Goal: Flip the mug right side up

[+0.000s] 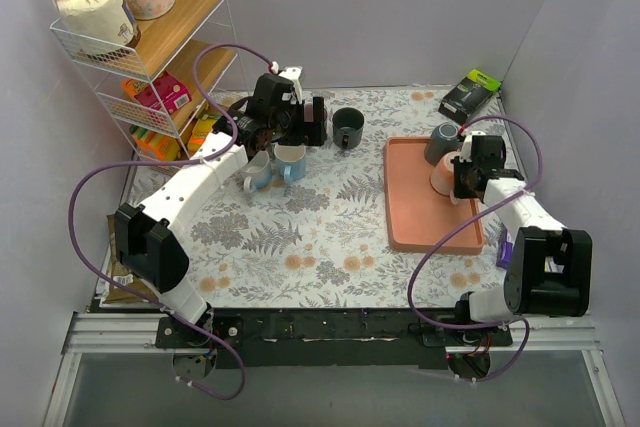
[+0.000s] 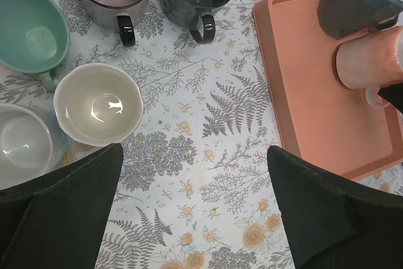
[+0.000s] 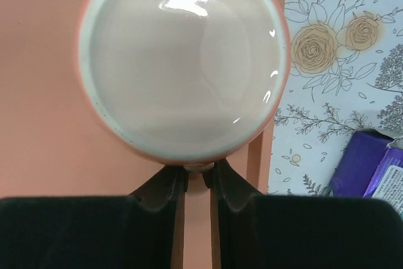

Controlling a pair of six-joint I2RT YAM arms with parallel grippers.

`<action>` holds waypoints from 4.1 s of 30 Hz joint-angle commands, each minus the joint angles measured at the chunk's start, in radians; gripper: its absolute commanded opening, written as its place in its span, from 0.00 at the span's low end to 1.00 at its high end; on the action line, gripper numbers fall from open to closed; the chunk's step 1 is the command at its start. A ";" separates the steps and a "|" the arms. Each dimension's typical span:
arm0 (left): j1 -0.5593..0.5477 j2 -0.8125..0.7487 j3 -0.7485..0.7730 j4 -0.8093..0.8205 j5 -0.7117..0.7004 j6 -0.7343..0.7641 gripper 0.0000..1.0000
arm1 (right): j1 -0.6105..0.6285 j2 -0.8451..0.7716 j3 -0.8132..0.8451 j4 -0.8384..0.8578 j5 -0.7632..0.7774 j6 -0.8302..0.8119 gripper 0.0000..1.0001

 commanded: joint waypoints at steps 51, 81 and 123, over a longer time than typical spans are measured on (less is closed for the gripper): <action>-0.050 -0.008 -0.255 1.167 0.831 -0.760 0.61 | 0.311 -0.341 0.133 0.840 -0.538 1.176 0.01; -0.048 -0.007 -0.287 1.193 0.728 -0.827 0.00 | 0.357 -0.363 0.065 0.831 -0.493 1.131 0.01; -0.111 0.108 -0.076 0.130 -0.058 -0.105 0.00 | 0.306 -0.251 0.203 -0.183 -0.113 0.878 0.65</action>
